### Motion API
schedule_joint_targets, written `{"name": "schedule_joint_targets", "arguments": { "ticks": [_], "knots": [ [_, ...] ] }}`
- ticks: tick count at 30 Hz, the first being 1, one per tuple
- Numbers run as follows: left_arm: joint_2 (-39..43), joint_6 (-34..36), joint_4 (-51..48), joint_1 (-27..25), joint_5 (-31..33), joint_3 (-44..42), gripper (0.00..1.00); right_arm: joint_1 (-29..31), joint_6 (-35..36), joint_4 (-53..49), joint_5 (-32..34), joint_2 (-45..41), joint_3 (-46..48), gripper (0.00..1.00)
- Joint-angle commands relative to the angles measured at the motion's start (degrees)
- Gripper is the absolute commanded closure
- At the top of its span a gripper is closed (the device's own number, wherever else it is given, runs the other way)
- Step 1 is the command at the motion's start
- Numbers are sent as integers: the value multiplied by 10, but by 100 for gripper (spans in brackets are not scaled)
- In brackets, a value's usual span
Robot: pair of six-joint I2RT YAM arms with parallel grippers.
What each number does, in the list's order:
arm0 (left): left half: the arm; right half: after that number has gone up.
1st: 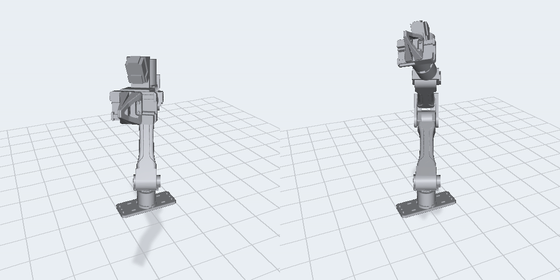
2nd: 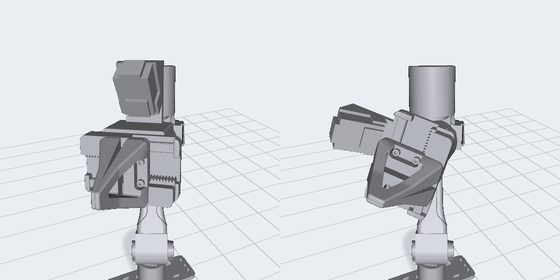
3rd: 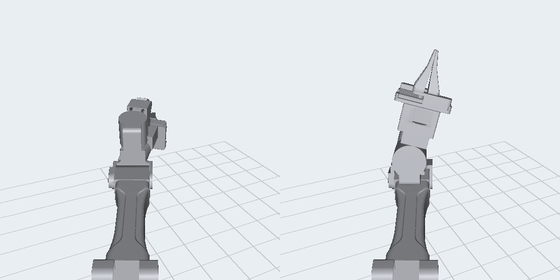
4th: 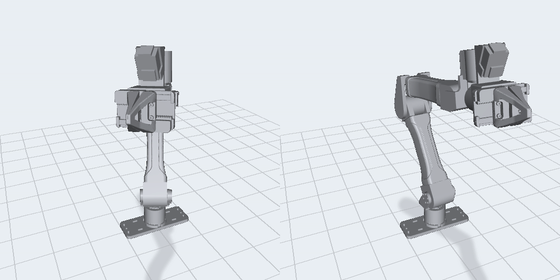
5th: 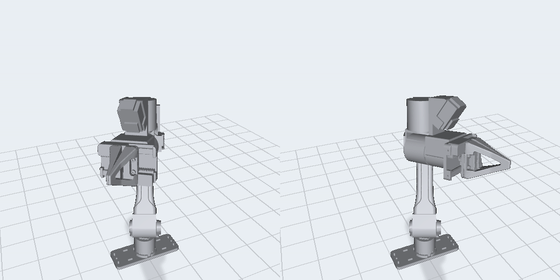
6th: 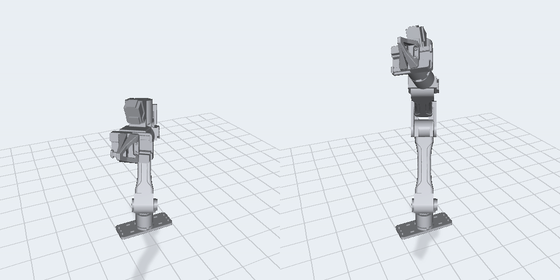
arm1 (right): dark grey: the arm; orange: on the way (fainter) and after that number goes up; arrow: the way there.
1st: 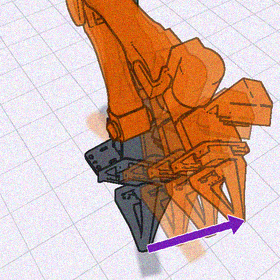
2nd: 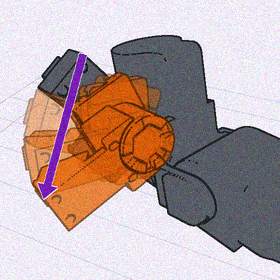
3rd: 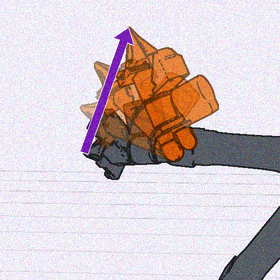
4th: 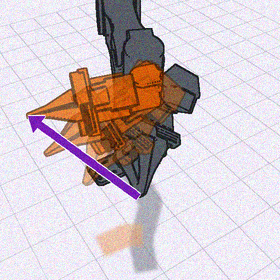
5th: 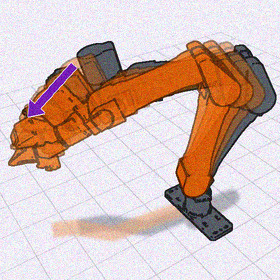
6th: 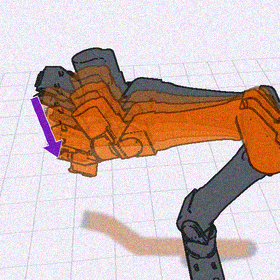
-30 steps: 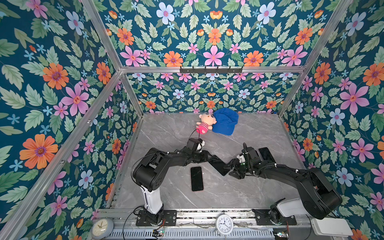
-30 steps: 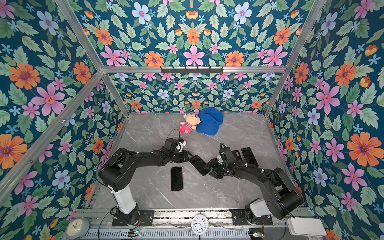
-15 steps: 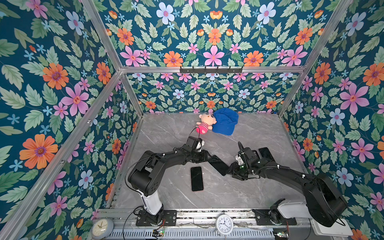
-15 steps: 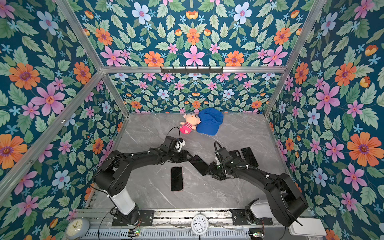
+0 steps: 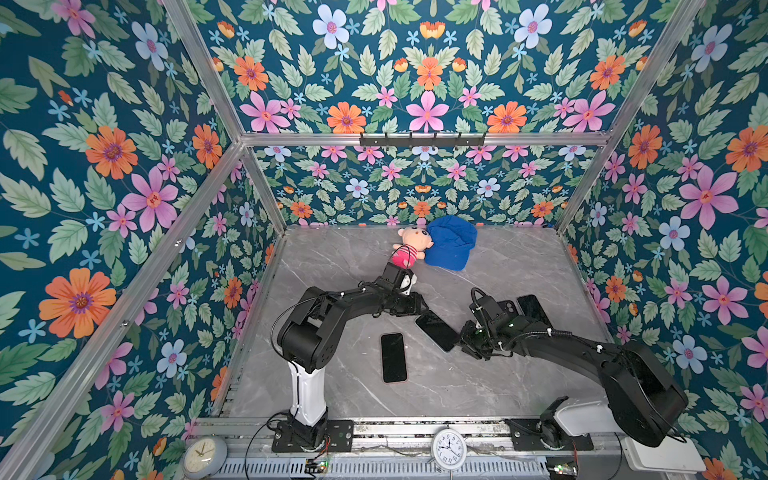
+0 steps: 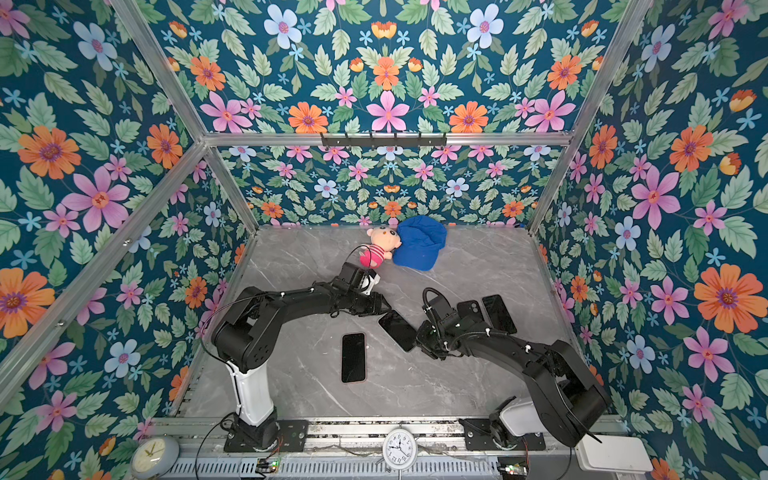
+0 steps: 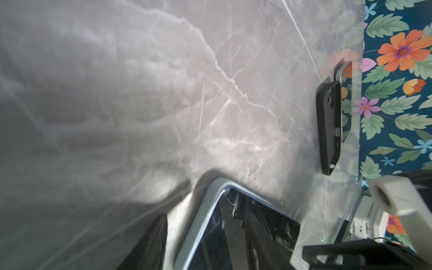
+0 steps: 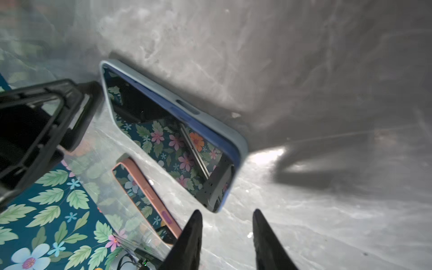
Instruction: Put the phone into the phone case
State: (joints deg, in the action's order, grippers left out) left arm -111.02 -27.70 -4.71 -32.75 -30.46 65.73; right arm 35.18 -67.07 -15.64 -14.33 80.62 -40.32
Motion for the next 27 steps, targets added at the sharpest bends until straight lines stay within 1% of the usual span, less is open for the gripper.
{"name": "schedule_joint_targets", "arguments": {
  "ticks": [1,6,14,27],
  "knots": [
    [-11,27,-28,1,7,19,44,1,1,-32,29,12,-17,64],
    [-27,27,-25,0,-10,41,46,-3,21,-53,38,27,-35,66],
    [-43,22,-14,-7,-26,44,50,-9,40,-61,39,41,-52,72],
    [-46,18,-1,-9,-37,37,53,-10,42,-62,37,53,-57,74]
  ]
}}
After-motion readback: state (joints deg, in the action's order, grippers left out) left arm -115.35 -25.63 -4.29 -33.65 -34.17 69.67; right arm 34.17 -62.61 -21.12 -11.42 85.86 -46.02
